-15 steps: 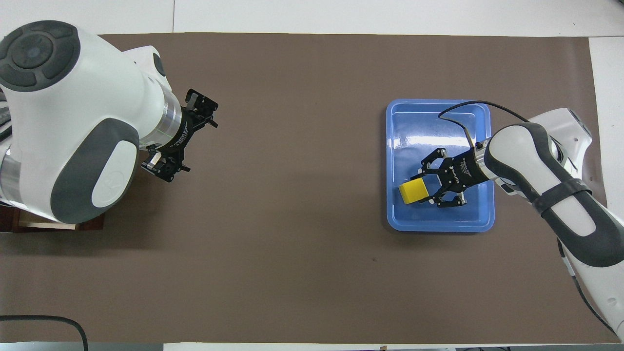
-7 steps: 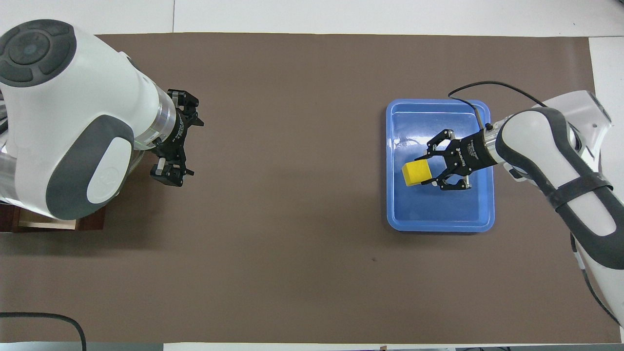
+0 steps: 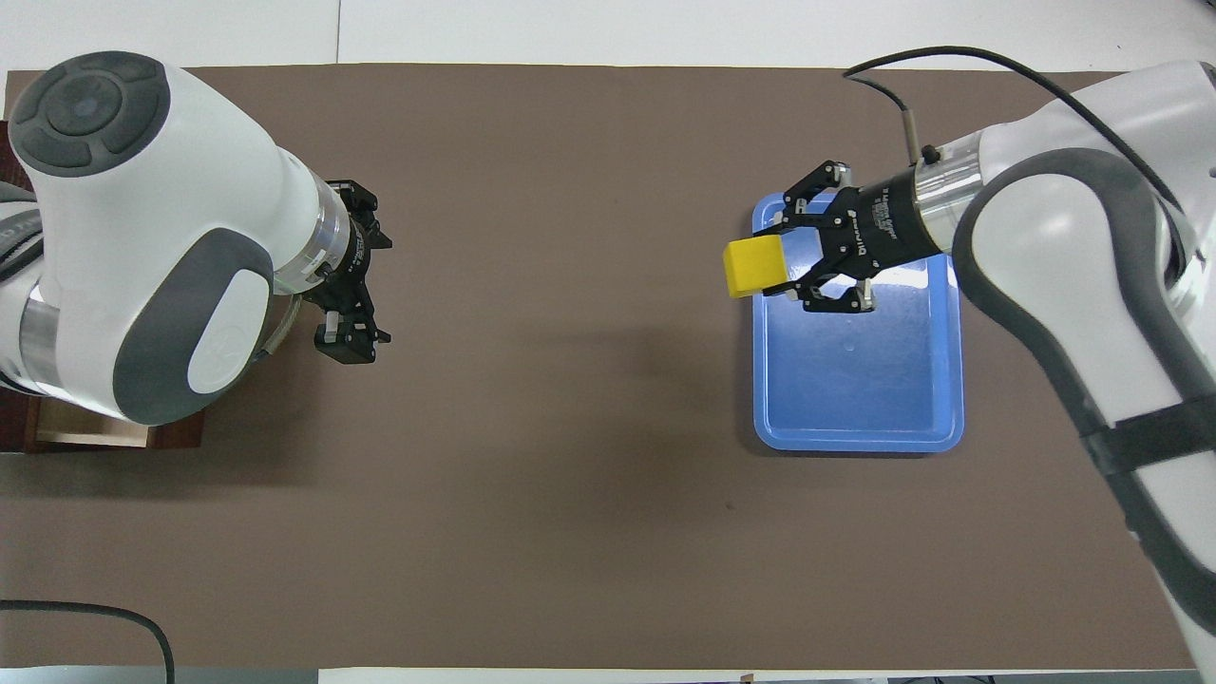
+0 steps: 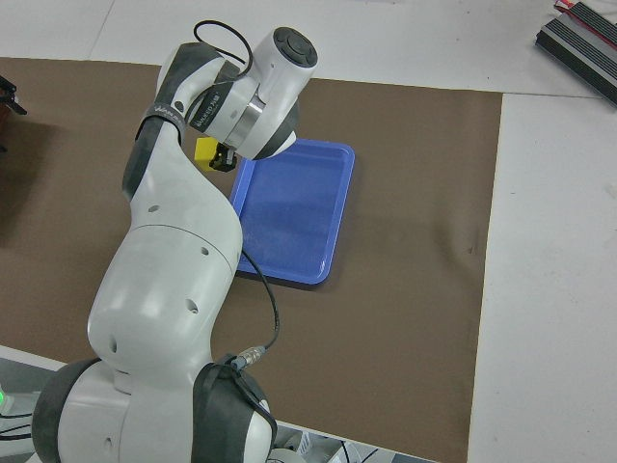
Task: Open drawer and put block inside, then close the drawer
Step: 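Lift the block with the right gripper while the left gripper moves toward it, then grasp the block with the left gripper and open the right gripper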
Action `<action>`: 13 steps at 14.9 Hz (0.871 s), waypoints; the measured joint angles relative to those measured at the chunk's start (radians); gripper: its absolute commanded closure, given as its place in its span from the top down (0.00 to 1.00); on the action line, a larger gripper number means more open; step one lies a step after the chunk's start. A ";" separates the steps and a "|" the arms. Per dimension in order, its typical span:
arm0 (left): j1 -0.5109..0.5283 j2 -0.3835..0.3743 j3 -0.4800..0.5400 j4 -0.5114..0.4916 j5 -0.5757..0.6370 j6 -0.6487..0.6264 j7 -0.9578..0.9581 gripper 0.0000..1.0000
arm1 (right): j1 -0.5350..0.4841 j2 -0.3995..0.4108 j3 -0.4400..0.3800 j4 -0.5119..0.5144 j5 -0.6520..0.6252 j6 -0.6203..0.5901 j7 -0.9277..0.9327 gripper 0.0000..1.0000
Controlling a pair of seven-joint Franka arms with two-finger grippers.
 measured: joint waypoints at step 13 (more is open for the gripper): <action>-0.071 0.000 -0.014 -0.068 -0.126 0.241 -0.200 1.00 | 0.221 0.029 0.002 -0.005 0.095 0.215 0.179 0.00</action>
